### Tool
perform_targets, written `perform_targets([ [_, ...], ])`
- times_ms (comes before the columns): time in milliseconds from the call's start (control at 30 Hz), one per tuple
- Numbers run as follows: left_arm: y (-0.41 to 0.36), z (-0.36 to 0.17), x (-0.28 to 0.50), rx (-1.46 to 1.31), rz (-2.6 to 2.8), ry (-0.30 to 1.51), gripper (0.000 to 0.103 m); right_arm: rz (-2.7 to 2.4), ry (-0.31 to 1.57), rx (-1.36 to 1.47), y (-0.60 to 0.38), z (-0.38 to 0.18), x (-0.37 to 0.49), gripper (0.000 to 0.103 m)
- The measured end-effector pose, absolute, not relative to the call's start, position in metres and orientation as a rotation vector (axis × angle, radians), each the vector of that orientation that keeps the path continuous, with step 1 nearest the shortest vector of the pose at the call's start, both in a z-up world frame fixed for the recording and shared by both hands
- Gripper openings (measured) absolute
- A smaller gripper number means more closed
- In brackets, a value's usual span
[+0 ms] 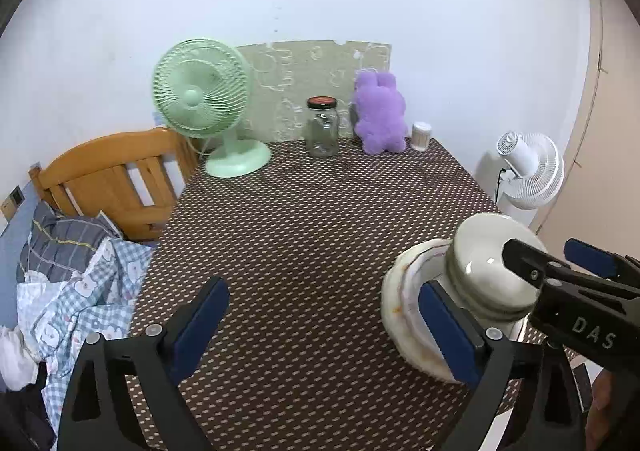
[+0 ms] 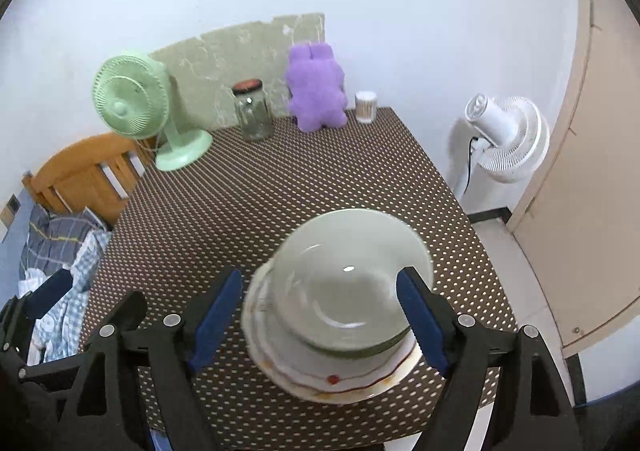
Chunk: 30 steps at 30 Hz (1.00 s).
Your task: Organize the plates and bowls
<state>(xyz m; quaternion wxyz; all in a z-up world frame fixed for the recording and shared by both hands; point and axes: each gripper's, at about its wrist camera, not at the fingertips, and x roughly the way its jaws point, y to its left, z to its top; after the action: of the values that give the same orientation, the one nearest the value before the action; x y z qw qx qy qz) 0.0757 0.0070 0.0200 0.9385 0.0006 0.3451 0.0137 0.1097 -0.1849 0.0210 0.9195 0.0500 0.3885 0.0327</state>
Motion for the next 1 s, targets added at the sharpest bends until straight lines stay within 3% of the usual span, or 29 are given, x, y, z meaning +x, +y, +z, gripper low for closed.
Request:
perform_targets([
  [333, 0.044, -0.001, 0.032, -0.031, 0.099, 0.667, 0.1, 0.087, 0.664, 0.038, -0.141, 0.013, 0.053, 0.088],
  [1000, 0.041, -0.014, -0.013, -0.067, 0.136, 0.596, 0.103, 0.111, 0.586, 0.04, -0.145, -0.004, 0.005, 0.091],
])
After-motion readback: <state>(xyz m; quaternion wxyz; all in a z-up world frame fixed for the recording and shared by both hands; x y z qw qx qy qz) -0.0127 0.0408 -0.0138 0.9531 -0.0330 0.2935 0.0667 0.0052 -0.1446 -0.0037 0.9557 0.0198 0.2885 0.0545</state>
